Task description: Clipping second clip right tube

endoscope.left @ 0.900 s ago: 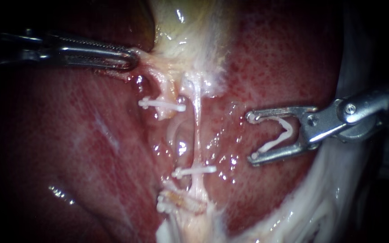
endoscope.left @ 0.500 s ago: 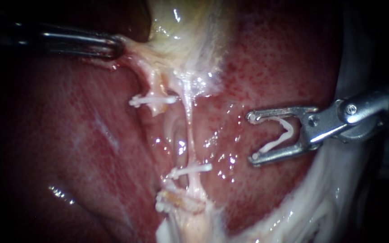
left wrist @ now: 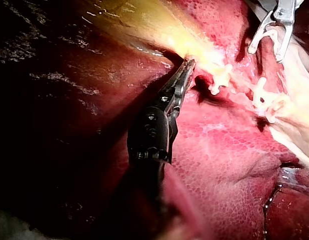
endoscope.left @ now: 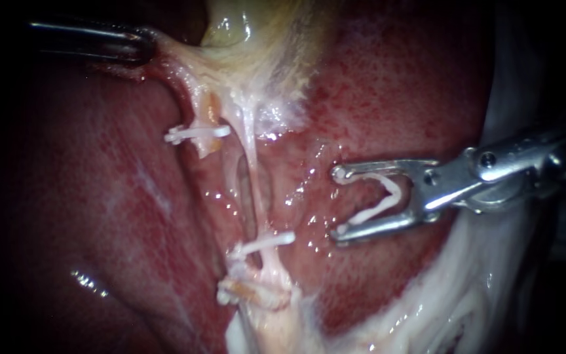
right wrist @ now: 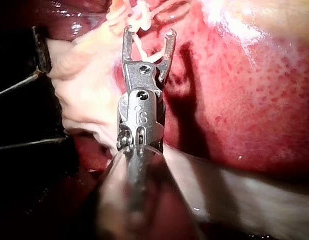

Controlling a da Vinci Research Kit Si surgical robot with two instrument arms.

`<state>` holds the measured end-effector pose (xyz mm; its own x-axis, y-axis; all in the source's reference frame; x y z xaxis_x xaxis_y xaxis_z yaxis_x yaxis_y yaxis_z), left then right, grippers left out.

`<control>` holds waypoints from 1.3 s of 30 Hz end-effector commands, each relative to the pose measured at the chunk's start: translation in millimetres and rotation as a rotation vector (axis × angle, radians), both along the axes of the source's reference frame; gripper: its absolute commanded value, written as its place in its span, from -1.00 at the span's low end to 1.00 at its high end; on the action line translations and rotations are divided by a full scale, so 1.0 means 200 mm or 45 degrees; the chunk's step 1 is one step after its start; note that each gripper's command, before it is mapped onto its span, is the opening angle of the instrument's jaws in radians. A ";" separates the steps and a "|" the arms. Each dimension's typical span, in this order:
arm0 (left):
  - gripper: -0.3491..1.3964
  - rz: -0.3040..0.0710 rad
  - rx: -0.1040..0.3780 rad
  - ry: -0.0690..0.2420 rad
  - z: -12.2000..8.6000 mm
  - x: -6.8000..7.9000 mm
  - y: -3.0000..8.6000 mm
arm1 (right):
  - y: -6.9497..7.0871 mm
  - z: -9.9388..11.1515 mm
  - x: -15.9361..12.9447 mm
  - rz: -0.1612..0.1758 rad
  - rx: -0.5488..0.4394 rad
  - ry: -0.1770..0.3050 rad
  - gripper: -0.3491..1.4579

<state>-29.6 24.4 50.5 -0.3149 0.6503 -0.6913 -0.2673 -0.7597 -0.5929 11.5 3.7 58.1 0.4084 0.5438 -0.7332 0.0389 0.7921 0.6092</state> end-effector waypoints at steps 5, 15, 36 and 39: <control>-1.00 -0.001 0.000 0.002 -0.001 0.000 0.000 | -0.006 0.010 0.013 -0.017 0.036 -0.026 -0.06; -1.00 -0.002 0.000 0.003 -0.001 -0.001 0.000 | -0.017 0.029 0.032 -0.057 0.109 -0.028 -0.06; -1.00 -0.003 0.000 0.003 -0.001 -0.002 0.000 | -0.020 0.030 0.043 -0.098 0.506 0.292 -0.12; -1.00 -0.003 0.000 0.003 -0.001 -0.002 0.000 | -0.019 0.029 0.043 -0.084 0.533 0.315 -0.16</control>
